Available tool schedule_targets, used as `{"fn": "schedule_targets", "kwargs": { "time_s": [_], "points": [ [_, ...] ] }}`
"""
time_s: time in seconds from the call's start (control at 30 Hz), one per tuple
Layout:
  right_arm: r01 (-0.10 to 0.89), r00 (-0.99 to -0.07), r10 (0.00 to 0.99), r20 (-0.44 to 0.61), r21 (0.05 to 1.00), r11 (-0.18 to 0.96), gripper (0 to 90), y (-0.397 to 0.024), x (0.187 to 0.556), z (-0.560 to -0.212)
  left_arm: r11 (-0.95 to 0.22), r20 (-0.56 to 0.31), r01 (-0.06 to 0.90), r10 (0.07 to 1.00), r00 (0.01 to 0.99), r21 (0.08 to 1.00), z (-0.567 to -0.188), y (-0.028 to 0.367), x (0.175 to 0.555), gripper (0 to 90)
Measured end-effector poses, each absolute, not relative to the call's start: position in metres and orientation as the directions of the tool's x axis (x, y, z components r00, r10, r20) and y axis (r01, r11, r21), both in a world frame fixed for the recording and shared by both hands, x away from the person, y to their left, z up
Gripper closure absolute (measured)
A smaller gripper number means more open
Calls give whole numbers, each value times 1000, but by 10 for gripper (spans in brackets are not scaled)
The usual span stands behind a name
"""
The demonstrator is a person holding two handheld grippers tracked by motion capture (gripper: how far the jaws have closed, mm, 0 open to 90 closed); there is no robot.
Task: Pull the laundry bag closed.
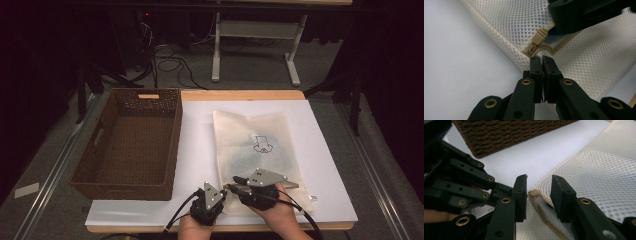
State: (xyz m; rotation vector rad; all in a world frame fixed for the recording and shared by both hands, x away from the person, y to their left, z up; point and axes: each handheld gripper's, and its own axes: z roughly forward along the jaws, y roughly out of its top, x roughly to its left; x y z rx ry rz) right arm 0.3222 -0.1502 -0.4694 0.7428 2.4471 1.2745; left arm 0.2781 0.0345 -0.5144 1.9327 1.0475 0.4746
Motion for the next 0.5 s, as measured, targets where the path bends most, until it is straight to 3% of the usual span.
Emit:
{"fn": "schedule_targets", "kwargs": {
  "time_s": [0.2, 0.5],
  "points": [
    [347, -825, 565, 8, 797, 494, 679, -139, 329, -481, -289, -58, 481, 809, 585, 828, -513, 35, 279, 870],
    [346, -838, 545, 30, 802, 487, 873, -143, 326, -487, -297, -47, 477, 809, 585, 827, -513, 34, 279, 865]
  ]
}}
